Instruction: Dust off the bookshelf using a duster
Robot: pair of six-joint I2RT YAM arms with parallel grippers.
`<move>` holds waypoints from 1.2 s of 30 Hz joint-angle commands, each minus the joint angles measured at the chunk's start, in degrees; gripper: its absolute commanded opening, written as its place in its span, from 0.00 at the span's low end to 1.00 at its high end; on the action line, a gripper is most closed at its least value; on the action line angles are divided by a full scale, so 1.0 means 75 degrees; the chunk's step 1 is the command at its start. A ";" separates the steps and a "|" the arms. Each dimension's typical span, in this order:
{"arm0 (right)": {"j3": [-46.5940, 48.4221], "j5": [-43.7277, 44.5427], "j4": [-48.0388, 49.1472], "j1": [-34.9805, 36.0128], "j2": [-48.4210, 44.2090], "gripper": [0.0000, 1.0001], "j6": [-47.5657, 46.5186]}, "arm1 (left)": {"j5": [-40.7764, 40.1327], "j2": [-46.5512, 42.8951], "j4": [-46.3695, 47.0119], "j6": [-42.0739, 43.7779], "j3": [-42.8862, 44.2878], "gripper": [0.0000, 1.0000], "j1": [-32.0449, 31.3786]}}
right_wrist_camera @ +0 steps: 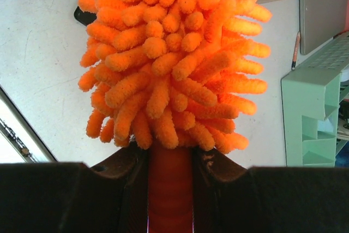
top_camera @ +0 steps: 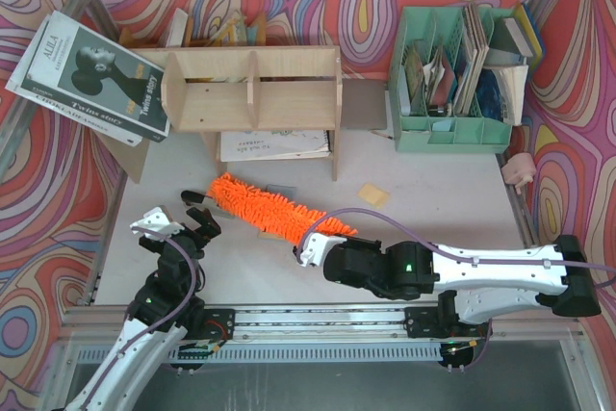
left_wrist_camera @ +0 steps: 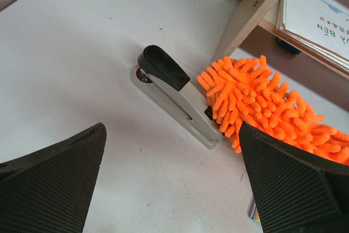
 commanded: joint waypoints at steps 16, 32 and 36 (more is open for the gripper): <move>0.1335 0.0937 -0.0482 -0.0002 -0.1350 0.00 -0.0824 | -0.0030 0.0026 0.0133 0.0018 -0.0129 0.98 -0.0004; 0.1642 0.1549 -0.2857 0.0001 -0.1444 0.00 0.0441 | 0.0017 0.0166 0.0181 0.0041 -0.0126 0.98 -0.0004; 0.1787 0.1525 -0.3619 -0.0013 -0.1381 0.00 0.0775 | 0.0015 0.0132 0.0180 0.0042 -0.0126 0.98 -0.0004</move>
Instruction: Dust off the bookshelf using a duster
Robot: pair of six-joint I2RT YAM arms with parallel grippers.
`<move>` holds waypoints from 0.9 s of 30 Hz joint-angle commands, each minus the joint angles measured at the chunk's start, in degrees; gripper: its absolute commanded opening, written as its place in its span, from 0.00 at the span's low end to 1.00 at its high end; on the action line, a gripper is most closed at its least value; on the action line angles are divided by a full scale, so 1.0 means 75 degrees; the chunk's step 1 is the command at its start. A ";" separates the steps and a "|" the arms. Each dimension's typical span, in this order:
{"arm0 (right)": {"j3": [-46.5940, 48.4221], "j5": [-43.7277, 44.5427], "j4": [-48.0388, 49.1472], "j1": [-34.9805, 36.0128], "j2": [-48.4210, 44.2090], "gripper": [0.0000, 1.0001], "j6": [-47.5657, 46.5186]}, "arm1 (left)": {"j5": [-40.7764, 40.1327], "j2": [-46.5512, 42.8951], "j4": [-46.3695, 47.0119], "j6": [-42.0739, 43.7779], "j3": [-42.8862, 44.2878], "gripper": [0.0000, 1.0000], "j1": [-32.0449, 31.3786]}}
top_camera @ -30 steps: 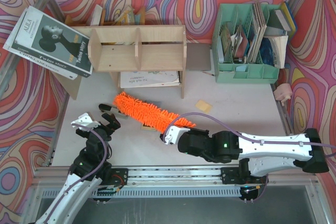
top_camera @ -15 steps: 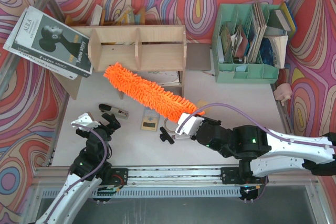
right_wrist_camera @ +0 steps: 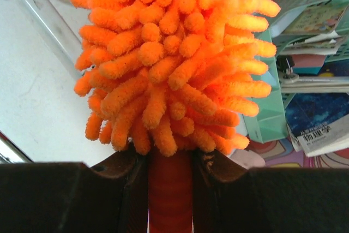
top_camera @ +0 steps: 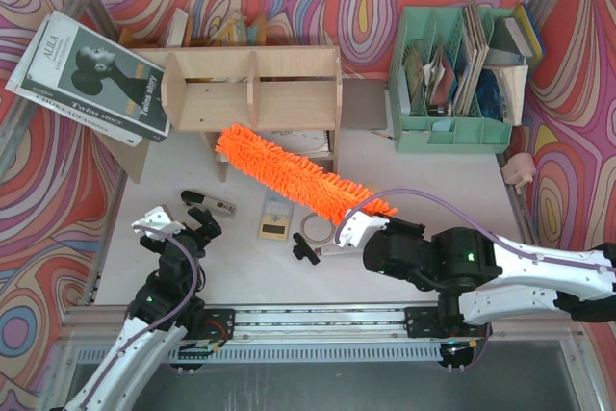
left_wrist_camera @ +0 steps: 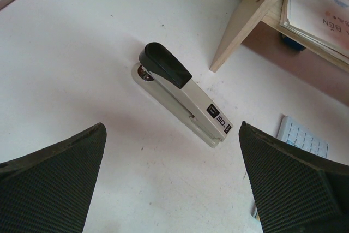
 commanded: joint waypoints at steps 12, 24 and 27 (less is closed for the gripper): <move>0.1582 0.0153 -0.2127 -0.0007 0.0139 0.00 0.0621 | 0.0000 -0.0032 0.0174 0.0038 -0.0126 0.98 -0.0008; 0.1160 -0.1579 -0.0735 -0.0001 -0.0042 0.00 0.0089 | 0.0007 -0.0045 0.0174 0.0030 -0.0126 0.98 -0.0011; 0.0840 -0.1749 -0.0542 -0.0005 -0.0060 0.00 0.0080 | 0.0007 -0.0045 0.0174 0.0027 -0.0126 0.98 -0.0018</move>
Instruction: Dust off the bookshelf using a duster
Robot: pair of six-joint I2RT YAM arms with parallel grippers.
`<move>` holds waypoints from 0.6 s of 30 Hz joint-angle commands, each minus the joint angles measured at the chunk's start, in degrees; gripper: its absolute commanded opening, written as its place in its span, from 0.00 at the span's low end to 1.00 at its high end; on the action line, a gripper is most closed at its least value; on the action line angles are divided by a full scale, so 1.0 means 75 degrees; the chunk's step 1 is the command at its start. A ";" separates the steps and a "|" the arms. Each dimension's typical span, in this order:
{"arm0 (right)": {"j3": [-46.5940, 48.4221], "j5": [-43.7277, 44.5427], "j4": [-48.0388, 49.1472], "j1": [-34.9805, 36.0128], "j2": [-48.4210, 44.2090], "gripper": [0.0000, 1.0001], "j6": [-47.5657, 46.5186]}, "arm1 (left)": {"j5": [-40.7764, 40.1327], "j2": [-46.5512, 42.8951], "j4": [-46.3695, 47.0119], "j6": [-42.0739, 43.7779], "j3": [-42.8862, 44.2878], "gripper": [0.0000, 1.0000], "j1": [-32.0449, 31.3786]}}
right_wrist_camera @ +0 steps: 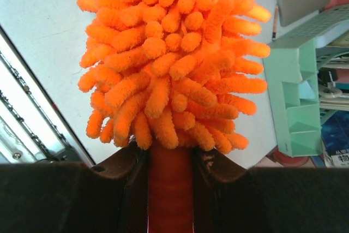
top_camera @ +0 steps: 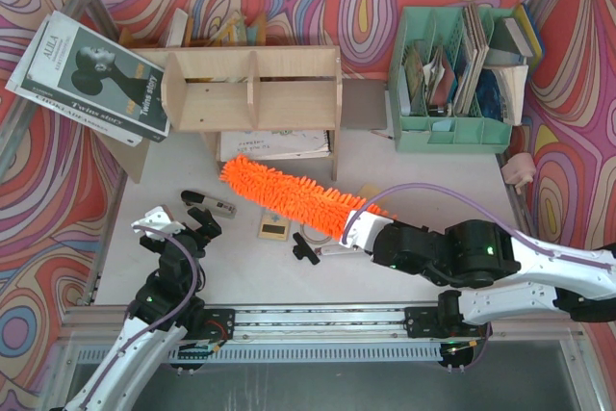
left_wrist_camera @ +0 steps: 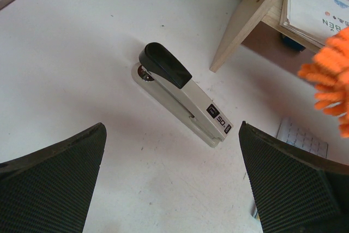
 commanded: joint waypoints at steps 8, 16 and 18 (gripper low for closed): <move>-0.1269 -0.0629 0.1487 0.0004 0.0048 0.00 -0.0063 | 0.0001 -0.0002 0.0175 0.0030 -0.0126 0.98 -0.0008; -0.2060 0.0016 0.2806 -0.0037 0.0336 0.00 0.0129 | -0.0120 0.0023 0.0171 -0.0043 -0.0143 0.98 -0.0012; -0.2200 0.0228 0.3078 -0.0107 0.0397 0.00 0.0216 | -0.0213 0.0085 0.0171 -0.0108 -0.0150 0.98 -0.0010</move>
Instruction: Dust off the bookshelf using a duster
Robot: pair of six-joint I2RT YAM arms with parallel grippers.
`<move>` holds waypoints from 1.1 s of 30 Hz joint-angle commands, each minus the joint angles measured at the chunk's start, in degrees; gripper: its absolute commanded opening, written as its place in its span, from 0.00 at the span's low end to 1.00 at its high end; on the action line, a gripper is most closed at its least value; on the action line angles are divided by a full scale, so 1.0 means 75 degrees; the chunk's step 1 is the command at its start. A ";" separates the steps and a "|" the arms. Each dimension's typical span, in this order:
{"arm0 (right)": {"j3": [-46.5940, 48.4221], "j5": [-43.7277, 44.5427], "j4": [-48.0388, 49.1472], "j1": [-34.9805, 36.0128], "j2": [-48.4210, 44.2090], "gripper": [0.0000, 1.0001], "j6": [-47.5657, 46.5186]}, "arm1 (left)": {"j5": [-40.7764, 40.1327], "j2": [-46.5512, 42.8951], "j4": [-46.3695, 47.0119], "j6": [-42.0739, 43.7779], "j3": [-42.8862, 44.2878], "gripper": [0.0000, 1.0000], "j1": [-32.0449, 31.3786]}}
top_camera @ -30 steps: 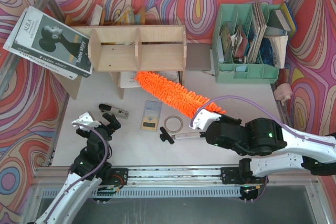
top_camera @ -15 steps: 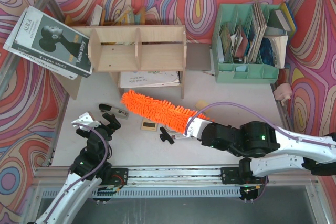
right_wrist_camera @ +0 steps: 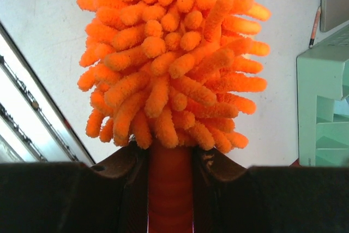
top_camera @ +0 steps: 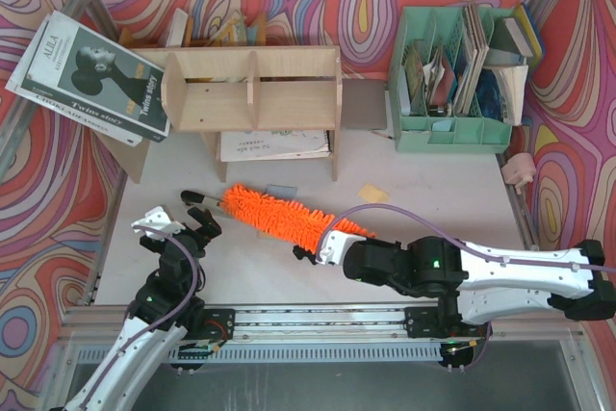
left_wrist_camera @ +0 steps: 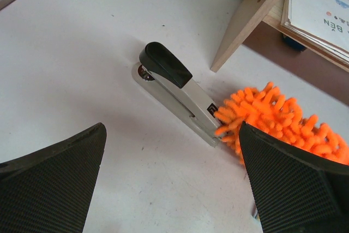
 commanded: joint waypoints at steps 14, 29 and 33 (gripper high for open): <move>0.0087 0.1170 0.1677 -0.0817 0.1266 0.00 0.1083 | -0.0292 0.2040 0.1334 -0.0624 0.0615 0.98 -0.0017; -0.0026 0.1565 0.2420 -0.1071 0.1612 0.00 0.2412 | 0.2428 0.5287 0.1460 -0.0480 0.3168 0.98 -0.0096; 0.0003 0.1734 0.2468 -0.1076 0.1817 0.00 0.3191 | 0.1883 0.5669 0.1815 0.0298 0.3324 0.98 -0.0666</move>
